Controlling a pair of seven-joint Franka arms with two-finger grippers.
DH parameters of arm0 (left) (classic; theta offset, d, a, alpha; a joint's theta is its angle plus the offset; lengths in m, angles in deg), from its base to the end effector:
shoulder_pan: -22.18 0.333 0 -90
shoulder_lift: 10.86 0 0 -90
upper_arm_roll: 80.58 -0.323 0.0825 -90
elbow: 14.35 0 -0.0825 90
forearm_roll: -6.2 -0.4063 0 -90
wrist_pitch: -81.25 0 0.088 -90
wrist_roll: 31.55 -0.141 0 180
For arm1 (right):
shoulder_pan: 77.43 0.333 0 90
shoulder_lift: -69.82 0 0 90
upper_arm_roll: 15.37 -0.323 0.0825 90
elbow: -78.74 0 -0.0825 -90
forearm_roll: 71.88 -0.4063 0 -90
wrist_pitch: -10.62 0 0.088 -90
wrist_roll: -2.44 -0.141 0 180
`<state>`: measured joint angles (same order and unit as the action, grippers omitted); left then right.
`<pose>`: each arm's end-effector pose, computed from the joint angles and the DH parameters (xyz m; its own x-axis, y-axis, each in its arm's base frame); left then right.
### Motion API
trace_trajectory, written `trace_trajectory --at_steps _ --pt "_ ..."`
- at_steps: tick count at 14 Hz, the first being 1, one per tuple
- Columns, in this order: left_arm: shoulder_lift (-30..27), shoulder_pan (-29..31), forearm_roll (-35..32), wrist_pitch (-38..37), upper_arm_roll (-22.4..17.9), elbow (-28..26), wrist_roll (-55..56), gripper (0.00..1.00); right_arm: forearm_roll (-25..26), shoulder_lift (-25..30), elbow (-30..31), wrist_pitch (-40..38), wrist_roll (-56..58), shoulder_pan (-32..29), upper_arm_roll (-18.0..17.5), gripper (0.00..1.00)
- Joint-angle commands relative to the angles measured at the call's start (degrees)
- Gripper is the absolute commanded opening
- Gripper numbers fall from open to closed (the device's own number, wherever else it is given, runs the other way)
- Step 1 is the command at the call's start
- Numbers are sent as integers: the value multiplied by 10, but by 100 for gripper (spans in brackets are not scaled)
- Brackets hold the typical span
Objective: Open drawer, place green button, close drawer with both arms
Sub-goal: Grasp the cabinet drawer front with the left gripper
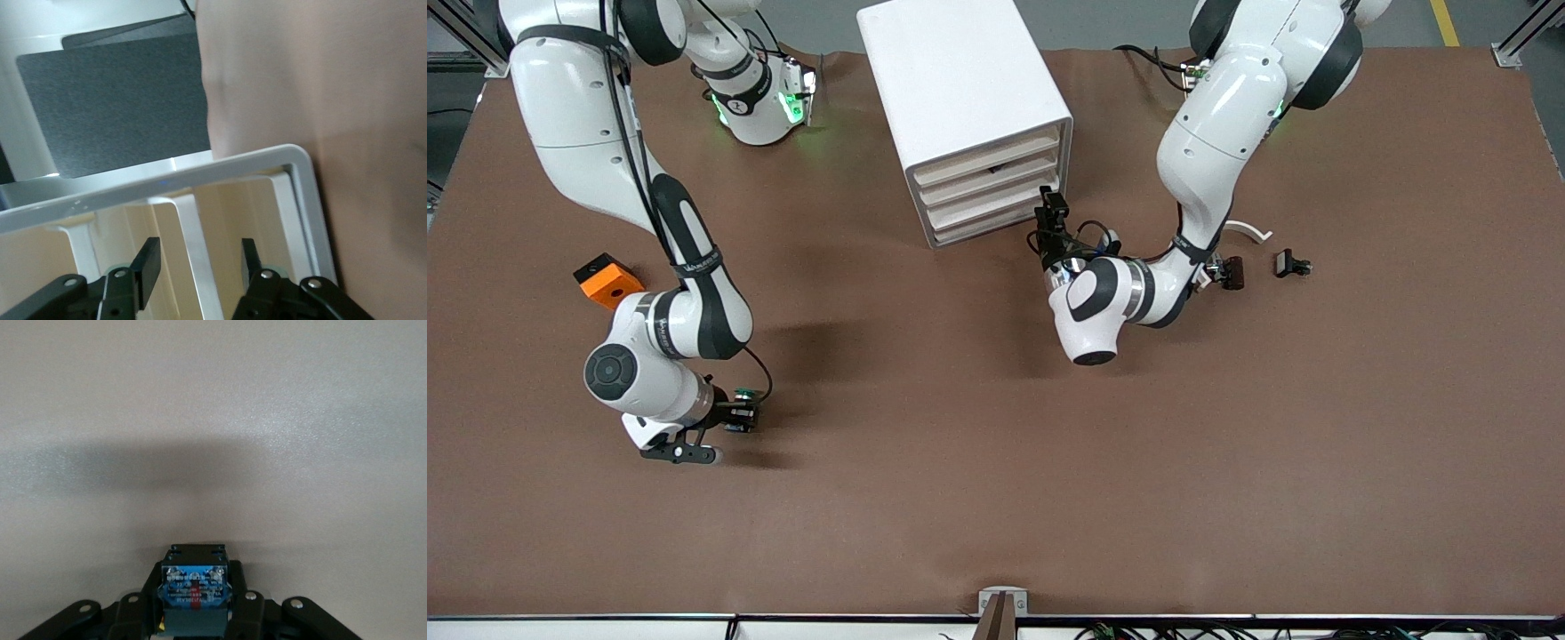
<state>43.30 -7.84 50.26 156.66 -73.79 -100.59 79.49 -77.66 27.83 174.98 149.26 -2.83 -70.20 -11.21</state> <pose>0.4039 -0.4336 0.0975 -0.1537 0.9722 -0.1766 0.2136 -0.1419 -0.9666 0.6977 0.0433 0.1306 0.9955 -0.0949 0.0078 -0.0948 -0.9953 -0.0196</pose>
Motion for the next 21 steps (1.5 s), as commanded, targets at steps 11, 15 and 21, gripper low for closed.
trace_trajectory --at_steps 11,15,21 --pt "9 -17 23 -7 9 -8 4 15 -9 1 -36 -38 -39 -1 -1 0" --pt "8 -9 21 -8 6 -3 3 15 -10 2 -37 -39 -53 -5 -1 0" --pt "7 21 19 -7 4 15 4 18 -10 6 -41 -44 -125 8 -2 0"
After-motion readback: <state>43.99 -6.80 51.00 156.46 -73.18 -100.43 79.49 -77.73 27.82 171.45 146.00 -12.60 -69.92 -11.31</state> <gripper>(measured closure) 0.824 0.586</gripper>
